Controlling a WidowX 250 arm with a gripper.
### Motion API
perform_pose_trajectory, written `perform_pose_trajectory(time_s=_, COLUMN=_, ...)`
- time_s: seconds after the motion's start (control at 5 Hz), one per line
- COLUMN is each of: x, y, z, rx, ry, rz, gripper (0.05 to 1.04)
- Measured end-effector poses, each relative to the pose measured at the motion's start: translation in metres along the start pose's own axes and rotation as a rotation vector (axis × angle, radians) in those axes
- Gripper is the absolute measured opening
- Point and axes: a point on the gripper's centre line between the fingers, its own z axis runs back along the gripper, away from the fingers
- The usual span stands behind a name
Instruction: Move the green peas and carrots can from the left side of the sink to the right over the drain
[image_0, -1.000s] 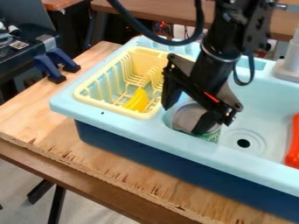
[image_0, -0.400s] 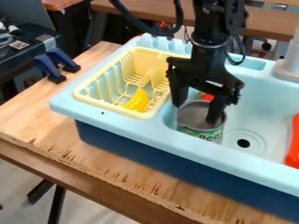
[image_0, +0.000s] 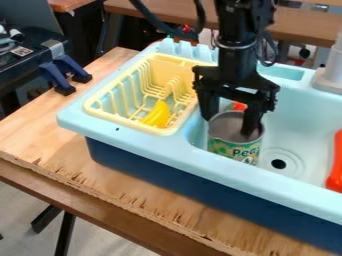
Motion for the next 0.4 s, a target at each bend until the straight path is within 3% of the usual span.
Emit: perform_pose_trajectory(time_s=0.4, x=0.020, y=-0.037, z=-0.002, rx=-0.180, ry=-0.128, rz=-0.035, gripper=1.002)
